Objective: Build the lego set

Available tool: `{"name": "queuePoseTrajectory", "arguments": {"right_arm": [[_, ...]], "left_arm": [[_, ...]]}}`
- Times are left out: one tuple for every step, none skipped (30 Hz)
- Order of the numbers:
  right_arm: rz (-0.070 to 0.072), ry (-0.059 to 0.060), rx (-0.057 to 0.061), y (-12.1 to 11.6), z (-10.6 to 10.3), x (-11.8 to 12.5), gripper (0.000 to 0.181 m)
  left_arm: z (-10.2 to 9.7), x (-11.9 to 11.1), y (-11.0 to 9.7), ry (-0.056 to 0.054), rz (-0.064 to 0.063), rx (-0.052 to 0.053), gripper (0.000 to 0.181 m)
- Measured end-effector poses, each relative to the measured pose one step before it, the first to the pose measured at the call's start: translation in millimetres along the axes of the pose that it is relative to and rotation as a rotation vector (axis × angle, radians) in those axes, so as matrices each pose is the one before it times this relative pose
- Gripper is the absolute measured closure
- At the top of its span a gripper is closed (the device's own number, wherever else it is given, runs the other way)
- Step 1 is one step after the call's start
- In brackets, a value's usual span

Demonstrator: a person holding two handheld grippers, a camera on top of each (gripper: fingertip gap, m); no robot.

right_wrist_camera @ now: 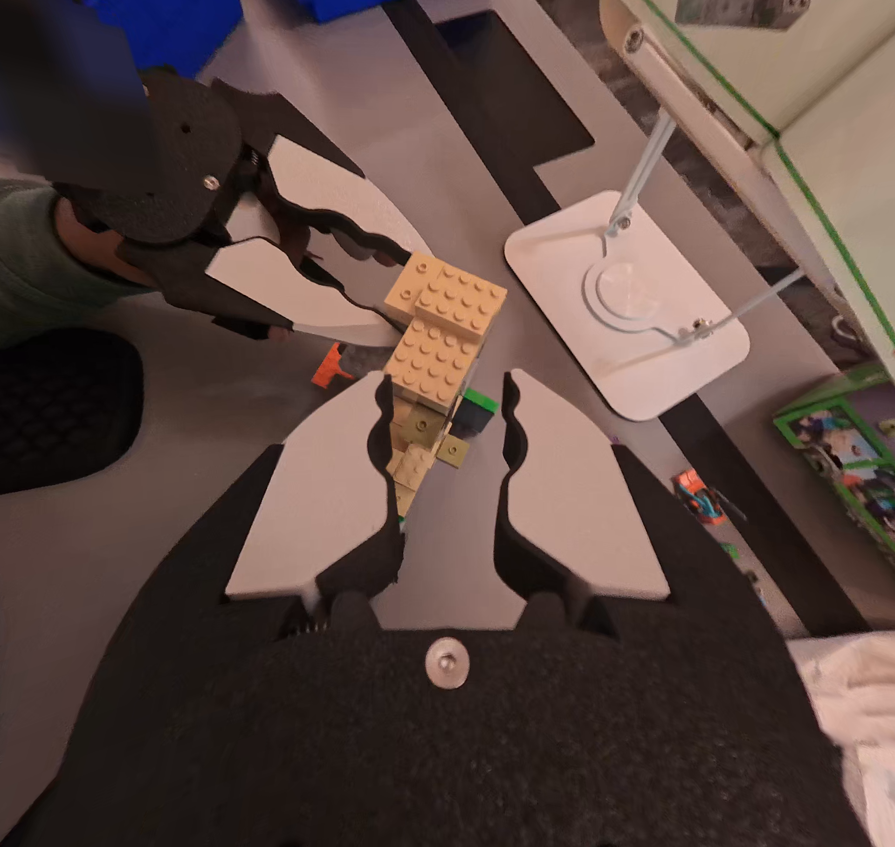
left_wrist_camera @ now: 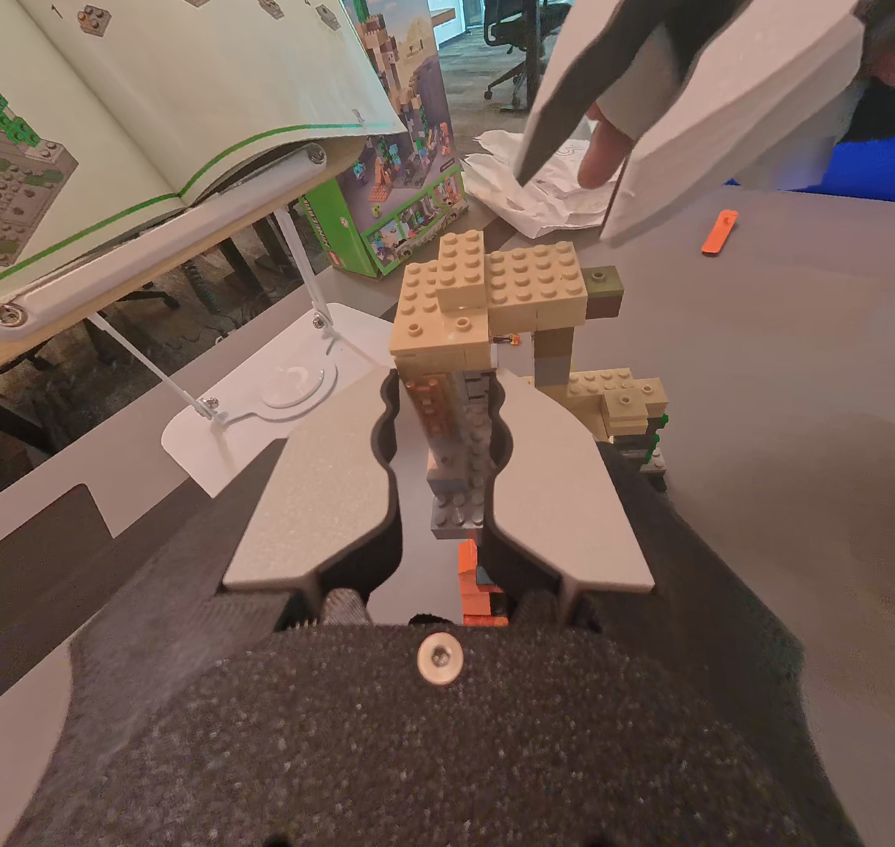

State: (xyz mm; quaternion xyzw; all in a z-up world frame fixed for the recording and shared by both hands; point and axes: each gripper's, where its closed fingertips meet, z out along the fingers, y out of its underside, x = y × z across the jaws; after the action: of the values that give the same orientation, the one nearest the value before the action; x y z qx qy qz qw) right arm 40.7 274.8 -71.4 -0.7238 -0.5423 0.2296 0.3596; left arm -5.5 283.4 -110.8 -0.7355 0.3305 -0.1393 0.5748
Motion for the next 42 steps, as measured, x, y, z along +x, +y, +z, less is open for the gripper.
{"name": "queuePoseTrajectory", "arguments": {"right_arm": [[0.0054, 0.0187, -0.0226, 3.68, 1.47, 1.67, 0.14], [0.002, 0.0119, -0.0136, 2.36, 1.37, 1.32, 0.141], [0.005, 0.0068, -0.0047, 0.96, 1.02, 1.44, 0.145], [0.0099, -0.0003, -0.0028, 0.42, 0.75, 1.64, 0.148], [0.0139, -0.0076, -0.0011, -0.03, 0.45, 1.67, 0.151], [0.0186, -0.0095, -0.0022, -0.15, 0.21, 2.37, 0.155], [0.0184, -0.0162, -0.0041, -0.2, 0.09, 1.96, 0.157], [0.0146, -0.0293, -0.0083, 0.35, 0.13, -0.11, 0.159], [0.0145, -0.0348, -0.0128, 0.73, 0.53, -1.39, 0.16], [0.0172, -0.0221, -0.0033, -0.7, 0.54, -0.23, 0.16], [0.0174, -0.0237, 0.001, -1.09, 0.46, -1.29, 0.16], [0.0194, -0.0147, -0.0062, -0.21, 0.66, -0.4, 0.16], [0.0109, -0.0025, -0.009, 0.41, 0.97, 0.53, 0.16], [0.002, -0.0014, -0.0106, 1.11, 1.15, 0.06, 0.16], [0.0, 0.0, -0.0098, 1.26, 1.34, -0.19, 0.16], [-0.0006, -0.0005, -0.0014, 0.19, 0.84, -0.47, 0.161], [-0.0019, 0.0031, -0.0017, 0.01, 0.65, -0.17, 0.162], [-0.0051, 0.0029, -0.0012, -0.07, 0.17, -0.12, 0.164], [-0.007, 0.0006, -0.0031, 0.01, -0.02, -0.67, 0.165], [-0.0071, -0.0009, -0.0037, -0.09, 0.09, -0.81, 0.167], [-0.0071, -0.0005, -0.004, -0.22, 0.22, -0.73, 0.169], [-0.0066, -0.0039, -0.0053, -0.09, 0.28, -1.12, 0.171], [-0.0054, -0.0045, -0.0065, -0.01, 0.22, -1.09, 0.173], [-0.0048, -0.0012, -0.0081, 0.13, 0.12, -0.51, 0.173], [-0.0046, 0.0, -0.0104, 0.36, 0.11, -0.19, 0.174], [-0.0039, -0.0021, -0.0087, 0.04, 0.16, -0.42, 0.174], [-0.0033, -0.0034, -0.0097, -0.03, 0.18, -0.28, 0.174], [-0.0032, -0.0032, -0.0136, 0.09, 0.18, -0.08, 0.174], [-0.0041, 0.0003, -0.015, 0.12, 0.19, 0.39, 0.175], [-0.0034, -0.0009, -0.0171, 0.09, 0.12, 0.11, 0.175], [-0.004, 0.0009, -0.0188, 0.22, 0.06, 0.04, 0.176], [-0.006, 0.005, -0.0184, 0.13, 0.03, -0.01, 0.176], [-0.0087, 0.0082, -0.0174, 0.14, 0.0, 0.04, 0.176], [-0.0091, 0.009, -0.0154, 0.11, 0.05, 0.05, 0.176], [-0.0074, 0.0083, -0.0126, 0.07, 0.07, -0.05, 0.176], [-0.0065, 0.0073, -0.0115, 0.37, 0.16, -0.01, 0.177], [-0.0033, 0.0049, -0.0105, 0.63, 0.14, -0.03, 0.177], [0.0005, 0.0027, -0.0097, 0.42, -0.03, 0.02, 0.177], [0.0007, 0.0025, -0.0095, 0.42, 0.07, 0.1, 0.177], [-0.0026, 0.0038, -0.0087, 0.09, 0.05, -0.07, 0.177], [-0.0059, 0.0048, -0.0082, 0.16, 0.12, -0.1, 0.177], [-0.0052, 0.0048, -0.0083, 0.09, 0.03, -0.05, 0.177]], "left_arm": [[0.04, 0.31, -0.12, 0.0025, -0.0039, 0.0005, 0.146], [-0.02, 0.65, -0.47, 0.0058, -0.0072, 0.0034, 0.146], [0.02, 0.55, -0.59, 0.0066, -0.0115, 0.0032, 0.145], [0.02, 0.53, -0.39, 0.007, -0.0141, 0.0025, 0.145], [-0.13, 0.39, -0.46, 0.0073, -0.0139, 0.0026, 0.144], [-0.28, 0.43, -0.56, 0.0076, -0.0129, 0.0037, 0.144], [-0.12, 0.24, -0.68, 0.0066, -0.0121, 0.0041, 0.144], [-0.14, 0.04, -0.61, 0.0048, -0.0094, 0.0032, 0.144], [0.12, -0.09, -0.59, 0.0031, -0.0063, 0.0029, 0.144], [0.16, -0.05, -0.83, 0.0017, -0.0035, 0.0028, 0.144], [0.2, -0.22, -0.69, -0.0004, -0.0019, 0.0022, 0.145], [0.36, -0.44, -0.8, -0.0011, -0.0011, 0.0019, 0.145], [0.46, -0.4, -0.61, -0.0016, -0.0013, 0.0017, 0.146], [0.55, -0.13, -0.41, 0.0002, -0.0015, 0.0005, 0.146], [0.8, 0.01, -0.25, 0.0011, -0.0024, 0.0004, 0.146], [0.69, -0.1, 0.05, -0.0008, -0.0003, -0.0013, 0.146], [0.56, 0.01, -0.06, -0.0003, 0.0018, -0.0001, 0.146], [0.3, -0.21, -0.08, -0.0013, -0.0002, 0.0009, 0.146], [0.13, 0.12, -0.19, 0.0017, -0.0026, 0.0015, 0.146], [-0.01, 0.02, 0.0, 0.0018, -0.004, 0.0003, 0.146], [-0.09, -0.05, 0.12, 0.0001, -0.0011, 0.0002, 0.146], [-0.14, -0.15, 0.07, 0.0002, 0.0004, -0.0002, 0.146], [-0.3, 0.01, 0.1, 0.0008, 0.0001, -0.001, 0.146], [-0.08, 0.09, 0.08, 0.0017, -0.0012, -0.0004, 0.146], [-0.13, 0.15, -0.08, 0.0024, -0.0018, 0.0003, 0.146], [-0.05, 0.27, 0.25, 0.0027, -0.0007, -0.0012, 0.147], [-0.03, -0.14, 0.2, -0.0001, 0.0019, -0.0008, 0.146], [-0.12, -0.03, 0.17, -0.0007, 0.0031, -0.0014, 0.147], [0.0, 0.09, 0.04, -0.0008, 0.0023, -0.0006, 0.146], [-0.06, -0.16, -0.03, -0.002, 0.0015, 0.0003, 0.146], [0.06, 0.08, -0.02, 0.0, 0.0, 0.0, 0.146], [-0.04, 0.01, -0.05, 0.0007, -0.0009, -0.0003, 0.146], [0.06, -0.14, -0.02, -0.0001, -0.0002, -0.0008, 0.146], [0.01, 0.04, 0.06, -0.0009, 0.0009, -0.0007, 0.146], [-0.03, -0.2, 0.0, -0.0014, 0.0011, -0.0009, 0.146], [-0.1, 0.05, 0.02, -0.0004, 0.0006, -0.001, 0.146], [0.05, 0.06, -0.12, 0.0006, -0.0008, 0.0001, 0.146], [0.11, 0.12, -0.1, -0.0001, -0.0008, 0.0006, 0.146], [0.07, 0.08, -0.12, 0.0001, -0.001, 0.0009, 0.146], [0.03, -0.07, -0.09, -0.0004, -0.0008, -0.0002, 0.146], [-0.08, -0.07, 0.14, -0.0004, 0.0002, -0.0011, 0.146], [-0.08, -0.07, 0.12, -0.0009, 0.0012, -0.001, 0.146]]}}
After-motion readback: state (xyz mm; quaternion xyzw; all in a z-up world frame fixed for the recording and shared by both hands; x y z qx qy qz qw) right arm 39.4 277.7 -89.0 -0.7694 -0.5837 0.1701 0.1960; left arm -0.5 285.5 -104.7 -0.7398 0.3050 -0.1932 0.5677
